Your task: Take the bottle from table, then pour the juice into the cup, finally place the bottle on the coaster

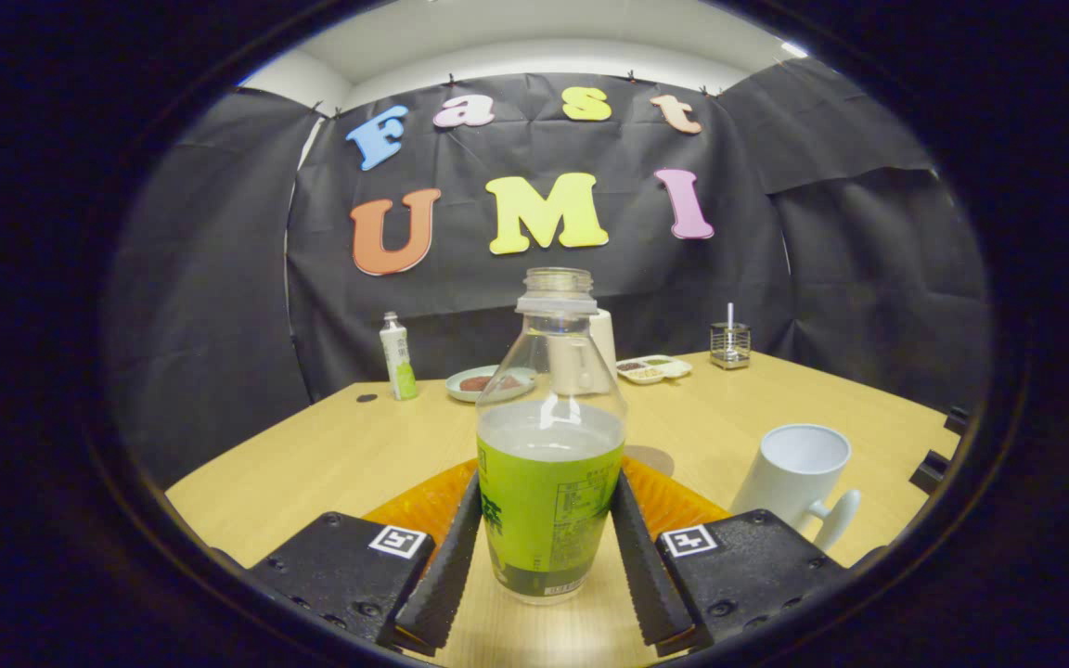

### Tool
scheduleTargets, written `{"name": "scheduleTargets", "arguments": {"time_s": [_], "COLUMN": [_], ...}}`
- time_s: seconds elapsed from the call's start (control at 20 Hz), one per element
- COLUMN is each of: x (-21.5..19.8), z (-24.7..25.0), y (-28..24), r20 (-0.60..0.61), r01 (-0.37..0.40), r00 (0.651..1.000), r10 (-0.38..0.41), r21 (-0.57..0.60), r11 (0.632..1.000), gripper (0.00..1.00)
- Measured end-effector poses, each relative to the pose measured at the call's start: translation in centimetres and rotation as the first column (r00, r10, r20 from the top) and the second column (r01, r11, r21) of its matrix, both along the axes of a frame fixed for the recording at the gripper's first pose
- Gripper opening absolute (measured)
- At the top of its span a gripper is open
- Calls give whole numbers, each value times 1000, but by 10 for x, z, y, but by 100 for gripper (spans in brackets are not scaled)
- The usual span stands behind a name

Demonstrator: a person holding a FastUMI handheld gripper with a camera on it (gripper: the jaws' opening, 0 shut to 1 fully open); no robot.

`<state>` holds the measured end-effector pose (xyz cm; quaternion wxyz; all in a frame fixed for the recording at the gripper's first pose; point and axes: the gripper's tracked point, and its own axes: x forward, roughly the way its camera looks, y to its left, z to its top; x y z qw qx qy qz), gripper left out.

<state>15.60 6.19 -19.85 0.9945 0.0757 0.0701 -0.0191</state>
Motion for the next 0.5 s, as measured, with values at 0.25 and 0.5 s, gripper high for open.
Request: {"name": "scheduleTargets", "arguments": {"time_s": [0.25, 0.5], "x": [-6, -10], "z": [7, 18], "y": [1, 2], "r20": [-16, -2], "r01": [-35, -86], "r00": [999, 995], "r10": [40, 97], "r21": [238, 464], "r11": [971, 882], "gripper": [77, 77]}}
